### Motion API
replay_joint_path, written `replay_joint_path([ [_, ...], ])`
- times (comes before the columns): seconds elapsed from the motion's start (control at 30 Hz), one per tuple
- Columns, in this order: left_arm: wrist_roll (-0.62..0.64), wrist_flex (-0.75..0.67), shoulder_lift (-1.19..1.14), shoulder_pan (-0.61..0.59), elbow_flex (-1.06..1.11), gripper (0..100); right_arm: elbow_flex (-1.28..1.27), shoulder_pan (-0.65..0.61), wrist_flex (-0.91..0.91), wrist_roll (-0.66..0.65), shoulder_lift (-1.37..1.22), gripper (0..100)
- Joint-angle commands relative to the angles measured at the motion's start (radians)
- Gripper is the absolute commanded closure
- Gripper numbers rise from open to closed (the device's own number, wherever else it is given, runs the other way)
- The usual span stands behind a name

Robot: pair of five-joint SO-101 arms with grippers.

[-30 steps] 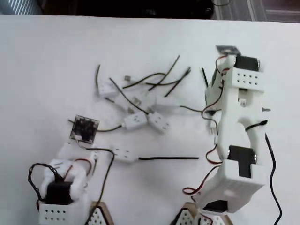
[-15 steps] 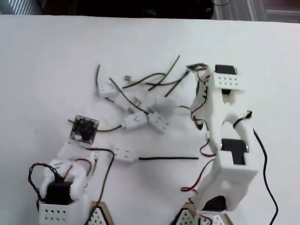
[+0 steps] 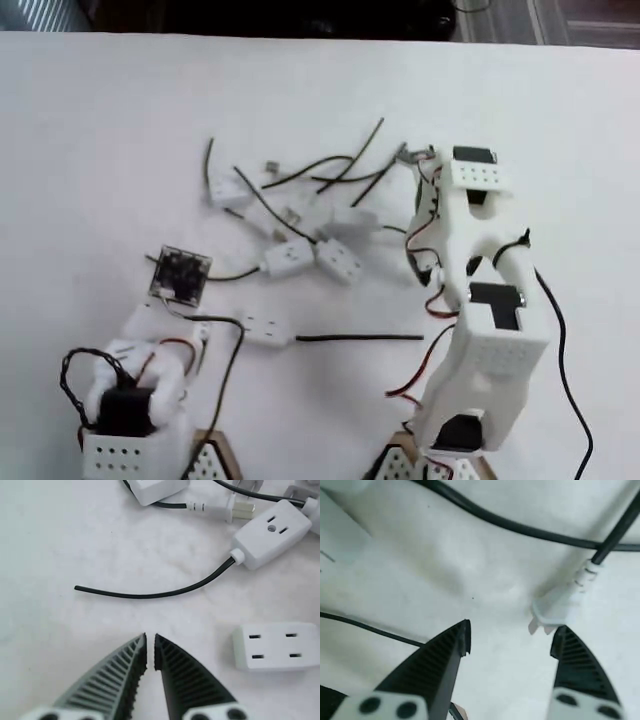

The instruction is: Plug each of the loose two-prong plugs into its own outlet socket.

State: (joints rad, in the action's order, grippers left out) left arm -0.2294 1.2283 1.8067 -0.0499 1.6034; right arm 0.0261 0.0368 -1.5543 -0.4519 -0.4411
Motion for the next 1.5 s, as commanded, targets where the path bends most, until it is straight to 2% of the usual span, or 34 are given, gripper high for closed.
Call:
replay_joint_path([
  [0.0, -0.009, -0.017, 0.005, -0.007, -0.006, 95, 0.046, 0.042, 0.053, -0.008, -0.033, 73.8],
  [0.47, -0.009, -0.017, 0.005, -0.007, -0.006, 95, 0.204, 0.096, 0.061, -0.008, -0.136, 98.6],
  [0.63, -0.009, -0.017, 0.005, -0.007, -0.006, 95, 0.213, 0.096, 0.039, -0.009, -0.131, 97.6],
  [0.8, -0.009, -0.037, 0.005, -0.007, 0.014, 95, 0.213, 0.096, 0.033, -0.008, -0.131, 89.6],
  [1.2, -0.009, -0.037, 0.005, -0.007, 0.014, 95, 0.269, 0.09, 0.031, -0.002, -0.133, 89.9],
  [1.37, -0.009, -0.037, 0.005, -0.007, 0.014, 95, 0.27, 0.09, 0.027, 0.0, -0.14, 82.8],
  [1.47, -0.009, -0.037, 0.005, -0.007, 0.014, 95, 0.27, 0.09, 0.021, 0.0, -0.14, 84.3],
])
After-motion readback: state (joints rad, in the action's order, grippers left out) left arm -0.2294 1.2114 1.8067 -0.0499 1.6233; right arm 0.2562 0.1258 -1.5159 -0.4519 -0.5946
